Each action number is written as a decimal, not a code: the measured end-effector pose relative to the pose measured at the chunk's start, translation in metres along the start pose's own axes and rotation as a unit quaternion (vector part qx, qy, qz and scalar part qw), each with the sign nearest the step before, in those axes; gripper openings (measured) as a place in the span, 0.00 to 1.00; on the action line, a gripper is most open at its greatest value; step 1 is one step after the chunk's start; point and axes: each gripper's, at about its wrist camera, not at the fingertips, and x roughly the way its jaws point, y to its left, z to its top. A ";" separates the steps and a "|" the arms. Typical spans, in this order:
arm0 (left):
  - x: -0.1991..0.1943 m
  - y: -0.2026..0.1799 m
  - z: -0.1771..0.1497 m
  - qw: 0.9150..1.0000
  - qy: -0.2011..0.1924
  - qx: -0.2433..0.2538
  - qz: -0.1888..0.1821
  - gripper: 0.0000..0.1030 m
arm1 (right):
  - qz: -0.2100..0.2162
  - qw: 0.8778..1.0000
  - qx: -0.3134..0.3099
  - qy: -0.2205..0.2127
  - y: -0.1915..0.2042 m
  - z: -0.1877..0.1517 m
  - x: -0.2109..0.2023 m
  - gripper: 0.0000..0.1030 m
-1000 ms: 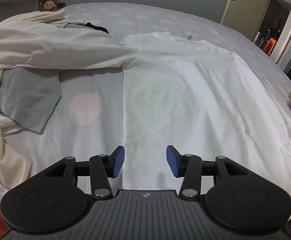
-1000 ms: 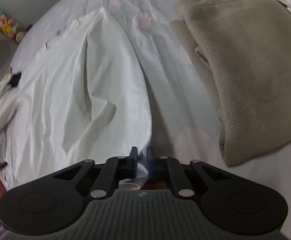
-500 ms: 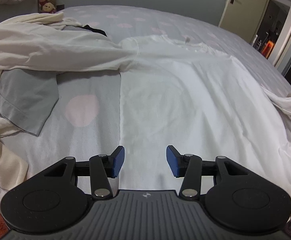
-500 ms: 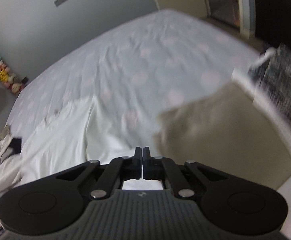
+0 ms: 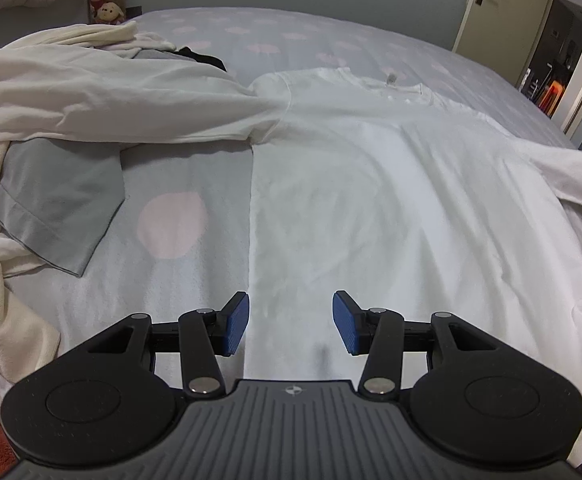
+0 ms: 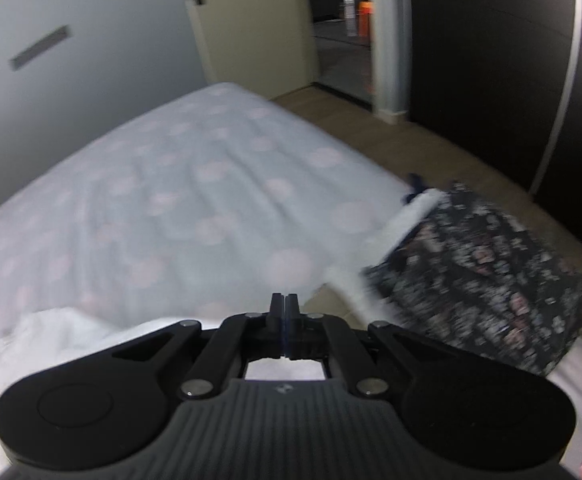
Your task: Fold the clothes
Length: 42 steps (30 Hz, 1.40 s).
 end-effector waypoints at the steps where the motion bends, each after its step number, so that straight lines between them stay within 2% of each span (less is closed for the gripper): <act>1: 0.000 -0.001 0.000 1.000 0.002 0.002 -0.001 0.43 | -0.008 1.000 0.004 0.003 -0.005 0.001 0.009 0.00; 4: 0.001 -0.002 0.000 1.000 0.006 0.005 0.002 0.43 | -0.019 1.000 0.020 0.014 -0.018 -0.001 0.032 0.00; 7: 0.004 -0.003 0.000 1.000 0.013 0.004 0.007 0.45 | -0.011 1.000 0.024 0.013 -0.028 -0.010 0.044 0.01; 11: 0.010 -0.006 0.001 1.000 0.023 0.005 0.008 0.45 | -0.003 1.000 0.013 0.014 -0.046 -0.029 0.052 0.07; 13: 0.014 -0.011 0.001 1.000 0.028 0.009 0.003 0.45 | 0.000 0.999 0.023 0.030 -0.058 -0.044 0.058 0.15; 15: 0.017 -0.016 0.001 0.999 0.032 0.016 0.001 0.45 | 0.006 0.998 0.043 0.044 -0.069 -0.060 0.067 0.36; 17: 0.020 -0.021 0.002 0.999 0.036 0.023 -0.002 0.46 | 0.012 0.996 0.067 0.052 -0.079 -0.075 0.076 0.40; 22: 0.017 -0.027 0.005 0.999 0.033 0.032 0.003 0.47 | 0.018 0.990 0.122 0.068 -0.089 -0.101 0.098 0.40; 25: 0.014 -0.026 0.006 0.999 0.034 0.029 0.008 0.47 | 0.032 0.985 0.156 0.061 -0.091 -0.109 0.101 0.39; 27: 0.013 -0.026 0.006 0.999 0.033 0.027 0.010 0.47 | 0.045 0.981 0.179 0.052 -0.092 -0.112 0.099 0.14; 30: 0.011 -0.027 0.006 0.999 0.030 0.030 0.009 0.47 | 0.060 0.977 0.203 0.029 -0.091 -0.112 0.085 0.13; 33: 0.011 -0.030 0.006 0.999 0.028 0.033 0.002 0.47 | 0.075 0.976 0.205 -0.004 -0.089 -0.108 0.052 0.12; 36: 0.012 -0.032 0.004 0.999 0.023 0.034 -0.003 0.47 | 0.085 0.976 0.201 -0.019 -0.089 -0.110 0.016 0.12; 39: 0.013 -0.031 0.002 1.000 0.017 0.026 -0.005 0.47 | 0.083 0.979 0.185 -0.009 -0.088 -0.122 -0.005 0.12; 42: 0.014 -0.029 0.000 1.000 0.018 0.017 -0.010 0.47 | 0.062 0.983 0.171 0.024 -0.089 -0.145 -0.002 0.12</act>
